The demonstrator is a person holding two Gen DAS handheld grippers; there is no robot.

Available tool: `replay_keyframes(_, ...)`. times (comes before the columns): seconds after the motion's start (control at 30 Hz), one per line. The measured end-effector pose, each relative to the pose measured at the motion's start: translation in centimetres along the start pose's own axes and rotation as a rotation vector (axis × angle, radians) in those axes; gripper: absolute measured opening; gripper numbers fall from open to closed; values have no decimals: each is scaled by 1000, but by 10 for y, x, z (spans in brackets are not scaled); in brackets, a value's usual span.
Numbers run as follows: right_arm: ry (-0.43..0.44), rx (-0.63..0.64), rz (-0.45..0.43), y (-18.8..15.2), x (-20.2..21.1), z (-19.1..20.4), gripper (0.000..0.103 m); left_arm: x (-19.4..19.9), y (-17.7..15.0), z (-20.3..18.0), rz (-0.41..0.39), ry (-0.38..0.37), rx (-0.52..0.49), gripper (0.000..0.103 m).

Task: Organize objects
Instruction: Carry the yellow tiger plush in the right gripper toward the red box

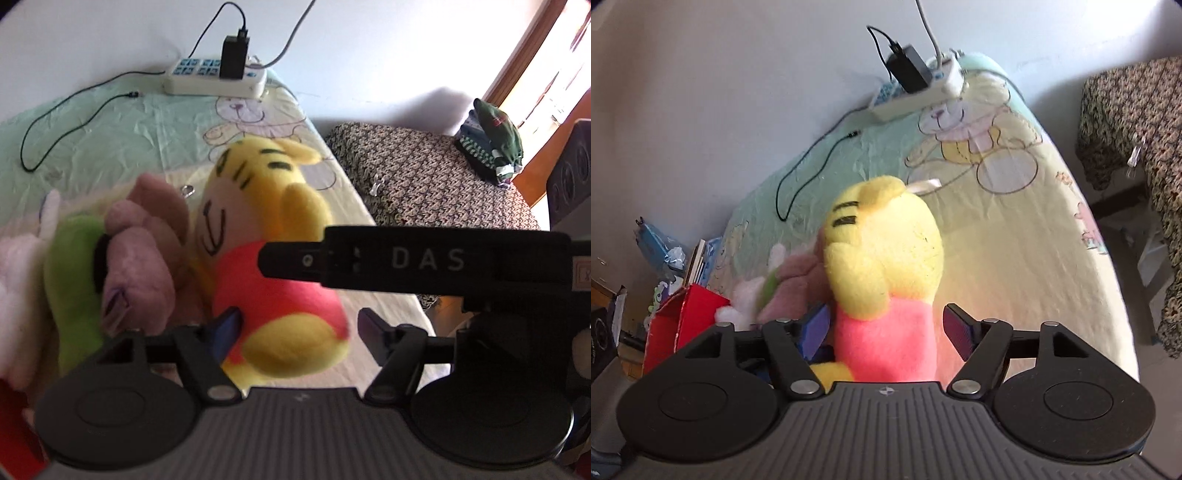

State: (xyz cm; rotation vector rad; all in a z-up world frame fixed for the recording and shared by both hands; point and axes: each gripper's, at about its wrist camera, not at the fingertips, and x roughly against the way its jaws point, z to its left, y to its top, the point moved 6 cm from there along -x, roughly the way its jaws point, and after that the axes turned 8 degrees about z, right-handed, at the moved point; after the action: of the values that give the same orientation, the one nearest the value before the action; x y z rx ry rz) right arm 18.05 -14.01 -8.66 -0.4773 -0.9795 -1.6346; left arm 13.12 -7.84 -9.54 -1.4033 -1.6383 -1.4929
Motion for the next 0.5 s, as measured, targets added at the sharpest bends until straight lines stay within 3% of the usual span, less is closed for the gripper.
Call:
replay_keyframes(0.13, 2, -36, 48, 2, -18, -7, 68, -8, 6, 3, 9, -4, 0, 66)
replay_keyframes(0.2, 19, -49, 65, 2, -24, -8, 61, -11, 8, 1, 9, 1, -17, 63)
replay_keyframes(0.37, 47, -52, 59, 2, -19, -11, 48, -9, 9, 0, 5, -13, -28, 60)
replay_keyframes(0.5, 44, -46, 41, -1, -8, -10, 46, -1, 5, -7, 0, -27, -52, 57)
